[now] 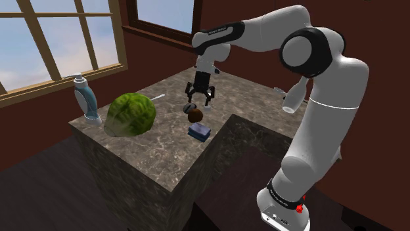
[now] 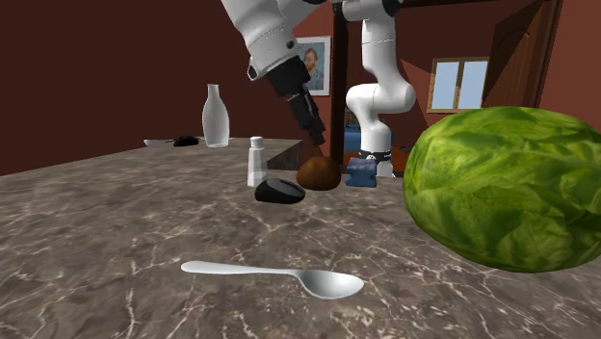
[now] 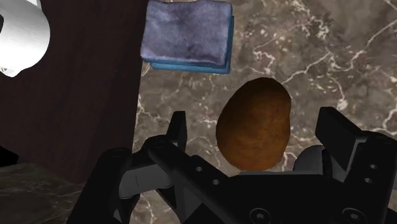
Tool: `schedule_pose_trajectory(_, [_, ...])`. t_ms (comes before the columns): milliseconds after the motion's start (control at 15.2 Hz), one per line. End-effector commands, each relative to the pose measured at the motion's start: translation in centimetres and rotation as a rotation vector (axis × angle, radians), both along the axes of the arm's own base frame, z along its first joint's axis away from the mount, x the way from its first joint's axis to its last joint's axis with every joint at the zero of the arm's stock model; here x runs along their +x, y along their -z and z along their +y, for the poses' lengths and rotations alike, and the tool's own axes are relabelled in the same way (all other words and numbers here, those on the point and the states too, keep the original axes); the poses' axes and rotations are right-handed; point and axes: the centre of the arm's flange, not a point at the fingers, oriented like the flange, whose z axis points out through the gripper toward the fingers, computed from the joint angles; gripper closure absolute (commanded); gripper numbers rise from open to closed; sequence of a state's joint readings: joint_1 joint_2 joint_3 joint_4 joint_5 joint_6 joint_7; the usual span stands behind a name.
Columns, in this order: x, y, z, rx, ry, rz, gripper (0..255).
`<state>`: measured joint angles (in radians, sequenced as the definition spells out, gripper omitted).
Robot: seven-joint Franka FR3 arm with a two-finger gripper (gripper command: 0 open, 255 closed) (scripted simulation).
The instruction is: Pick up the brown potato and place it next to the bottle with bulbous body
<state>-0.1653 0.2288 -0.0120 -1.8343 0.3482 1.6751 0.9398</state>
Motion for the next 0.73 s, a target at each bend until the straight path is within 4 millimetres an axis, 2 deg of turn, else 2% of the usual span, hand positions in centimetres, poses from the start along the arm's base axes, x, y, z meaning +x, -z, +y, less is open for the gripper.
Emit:
schedule_pose_trajectory(0, [1.1, 2.5, -1.9, 0.028, 0.12, 0.053, 0])
schedule_pose_trajectory(66, [1.6, 3.8, -2.9, 0.042, 0.178, 0.079, 0])
schedule_pose_trajectory(132, [1.7, 4.2, -3.2, 0.046, 0.196, 0.087, 0])
schedule_pose_trajectory(594, [0.6, 7.5, -1.2, 0.046, 0.196, 0.087, 0])
schedule_pose_trajectory(660, [0.6, 7.5, -1.2, 0.046, 0.196, 0.087, 0])
